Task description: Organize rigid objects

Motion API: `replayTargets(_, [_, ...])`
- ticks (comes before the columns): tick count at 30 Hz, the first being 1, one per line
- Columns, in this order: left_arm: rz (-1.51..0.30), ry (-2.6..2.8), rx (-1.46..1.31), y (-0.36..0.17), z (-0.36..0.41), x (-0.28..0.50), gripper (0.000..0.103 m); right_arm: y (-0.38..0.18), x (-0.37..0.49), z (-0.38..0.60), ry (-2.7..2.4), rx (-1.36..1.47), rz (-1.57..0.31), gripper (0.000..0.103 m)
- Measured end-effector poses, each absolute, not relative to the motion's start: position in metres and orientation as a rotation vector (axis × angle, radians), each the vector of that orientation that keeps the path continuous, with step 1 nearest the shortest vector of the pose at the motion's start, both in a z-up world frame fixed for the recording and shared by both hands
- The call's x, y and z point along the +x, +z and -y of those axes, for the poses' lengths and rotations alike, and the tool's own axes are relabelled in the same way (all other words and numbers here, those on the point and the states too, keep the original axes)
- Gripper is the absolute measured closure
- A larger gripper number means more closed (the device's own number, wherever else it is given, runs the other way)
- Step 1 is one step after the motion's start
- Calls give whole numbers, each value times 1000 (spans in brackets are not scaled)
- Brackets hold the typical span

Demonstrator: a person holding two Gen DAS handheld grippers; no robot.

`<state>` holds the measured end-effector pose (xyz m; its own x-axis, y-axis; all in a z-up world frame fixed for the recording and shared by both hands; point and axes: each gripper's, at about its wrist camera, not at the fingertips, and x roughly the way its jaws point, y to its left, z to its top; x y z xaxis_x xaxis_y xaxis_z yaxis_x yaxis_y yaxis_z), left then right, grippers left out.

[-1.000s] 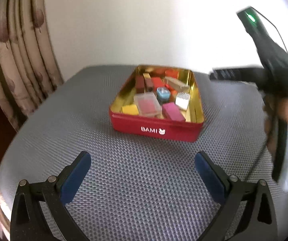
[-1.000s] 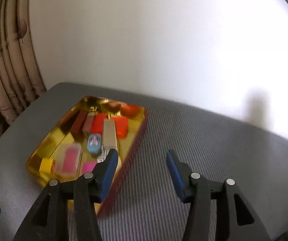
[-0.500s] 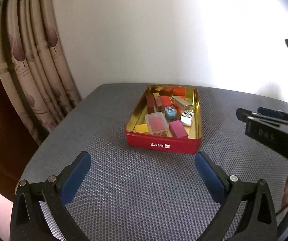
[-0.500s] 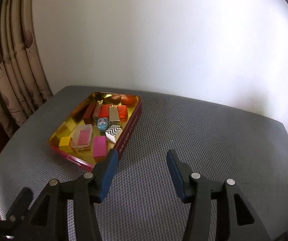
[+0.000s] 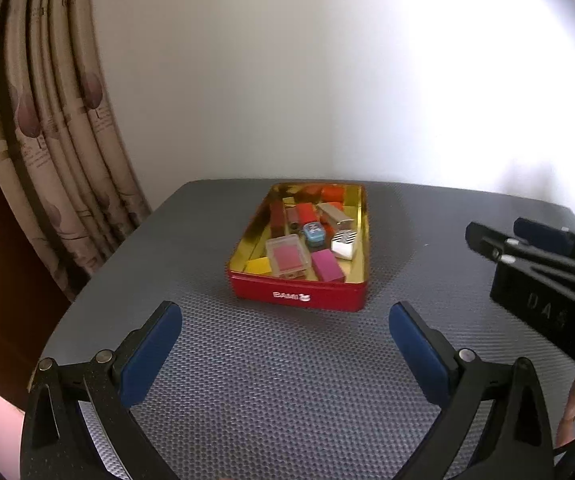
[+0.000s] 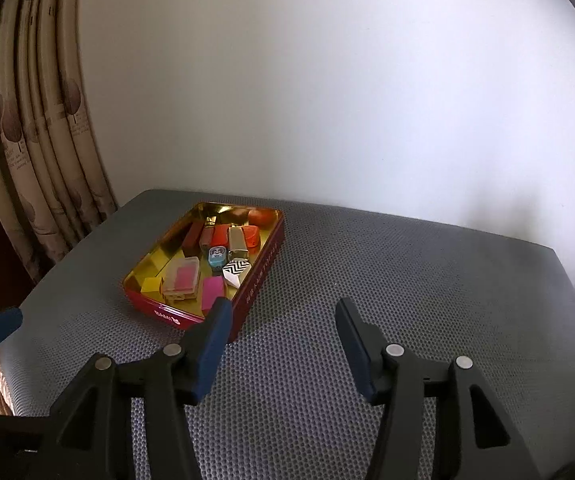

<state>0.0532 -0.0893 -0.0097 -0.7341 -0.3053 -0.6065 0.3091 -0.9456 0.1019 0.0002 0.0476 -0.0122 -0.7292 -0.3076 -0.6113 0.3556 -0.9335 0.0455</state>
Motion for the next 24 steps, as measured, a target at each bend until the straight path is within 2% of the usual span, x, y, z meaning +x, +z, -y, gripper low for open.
replayTargets(3, [-24,-2662,907,-8,84,53,0,-14,3,-53,-2632,912,-99,47])
replayTargets(7, [109,-2544,886,-11,68,49,0,-16,6,-60,-2632,921,-89,47])
replayTargets(16, [-55,-2640,915,-16,70,49,0,-19,6,-67,-2625,932,-84,47])
replayTargets(24, [-17,-2632,886,-16,70,47,0,-22,8,-67,-2629,928,-77,46])
